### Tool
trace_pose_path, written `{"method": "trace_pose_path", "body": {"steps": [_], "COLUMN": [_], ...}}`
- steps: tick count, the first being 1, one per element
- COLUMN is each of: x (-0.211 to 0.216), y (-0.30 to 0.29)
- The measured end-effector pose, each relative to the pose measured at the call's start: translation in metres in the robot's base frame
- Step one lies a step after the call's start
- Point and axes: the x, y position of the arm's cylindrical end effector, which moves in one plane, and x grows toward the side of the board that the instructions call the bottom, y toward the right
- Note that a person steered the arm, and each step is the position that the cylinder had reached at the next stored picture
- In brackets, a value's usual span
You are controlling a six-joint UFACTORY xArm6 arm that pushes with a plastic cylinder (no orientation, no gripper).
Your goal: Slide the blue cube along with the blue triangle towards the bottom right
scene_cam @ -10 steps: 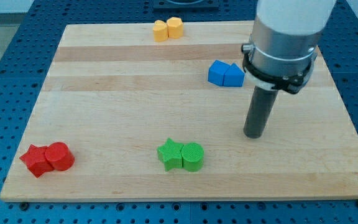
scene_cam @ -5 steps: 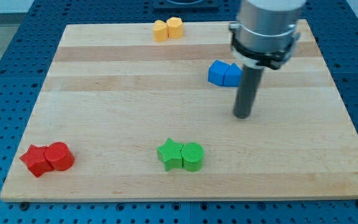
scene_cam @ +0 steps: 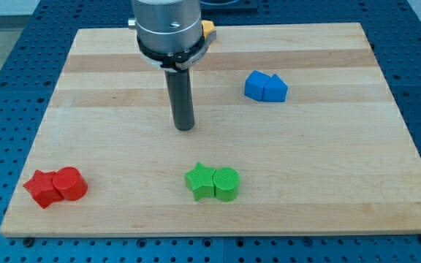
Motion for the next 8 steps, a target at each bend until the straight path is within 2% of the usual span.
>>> {"method": "trace_pose_path", "body": {"steps": [5,8], "x": [-0.060,-0.068], "y": [0.000,0.000]}}
